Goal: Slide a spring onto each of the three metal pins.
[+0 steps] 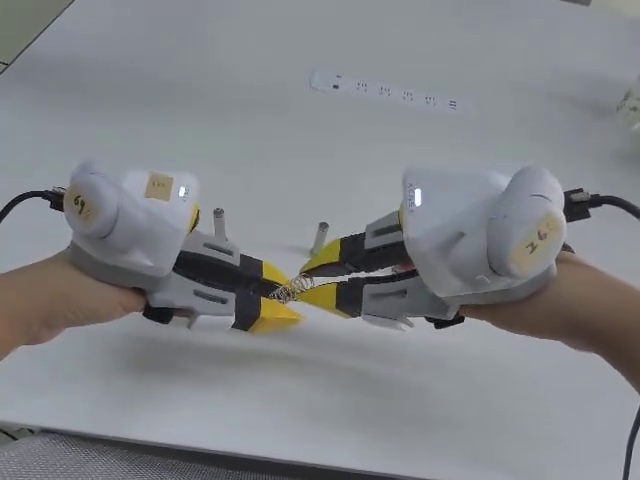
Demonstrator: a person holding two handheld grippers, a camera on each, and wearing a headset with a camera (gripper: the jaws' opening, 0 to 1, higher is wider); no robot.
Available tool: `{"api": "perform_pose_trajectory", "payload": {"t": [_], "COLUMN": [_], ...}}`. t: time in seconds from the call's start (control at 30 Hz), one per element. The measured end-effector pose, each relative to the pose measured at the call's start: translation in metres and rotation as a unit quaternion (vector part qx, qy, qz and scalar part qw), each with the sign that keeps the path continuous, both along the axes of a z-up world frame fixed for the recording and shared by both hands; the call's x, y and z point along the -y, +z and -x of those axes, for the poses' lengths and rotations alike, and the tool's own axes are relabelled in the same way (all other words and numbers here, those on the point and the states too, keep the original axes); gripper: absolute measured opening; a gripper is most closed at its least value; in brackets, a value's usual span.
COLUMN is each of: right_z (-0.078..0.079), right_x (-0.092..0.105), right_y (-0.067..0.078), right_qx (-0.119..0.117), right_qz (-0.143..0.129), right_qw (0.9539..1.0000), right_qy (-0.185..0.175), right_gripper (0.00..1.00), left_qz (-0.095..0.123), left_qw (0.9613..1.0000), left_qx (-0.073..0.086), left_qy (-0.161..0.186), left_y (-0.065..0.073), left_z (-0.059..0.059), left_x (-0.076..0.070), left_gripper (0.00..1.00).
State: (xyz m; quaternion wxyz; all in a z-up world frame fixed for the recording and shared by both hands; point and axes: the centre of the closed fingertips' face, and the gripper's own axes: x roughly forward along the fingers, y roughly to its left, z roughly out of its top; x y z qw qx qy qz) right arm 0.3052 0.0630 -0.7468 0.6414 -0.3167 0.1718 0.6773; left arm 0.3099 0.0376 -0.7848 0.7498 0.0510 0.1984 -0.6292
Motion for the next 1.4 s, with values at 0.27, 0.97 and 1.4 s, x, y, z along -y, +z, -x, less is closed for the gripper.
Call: {"api": "perform_pose_trajectory", "payload": {"t": [0.27,0.97,1.4], "right_z": [0.0026,0.0029,0.0012], "right_x": [-0.0059,-0.0095,-0.0109], "right_y": [-0.0005,0.0040,0.0073], "right_qx": [0.003,-0.009,0.001], "right_qz": [-0.008,-0.035,-0.033], "right_qw": [1.0000,0.9991,0.9993], "right_qy": [-0.003,-0.021,-0.020], "right_gripper": [0.12,0.12,0.12], "left_qz": [-0.010,-0.011,-0.015], "left_qw": [0.9999,0.9999,0.9999], "left_qx": [0.001,-0.001,0.000], "left_qy": [-0.006,-0.010,0.000], "left_y": [-0.0036,-0.0016,-0.0006], "left_z": [0.0015,0.0033,0.0018], "left_x": [0.0003,0.0047,0.0044], "left_gripper": [0.09,0.09,0.15]}}
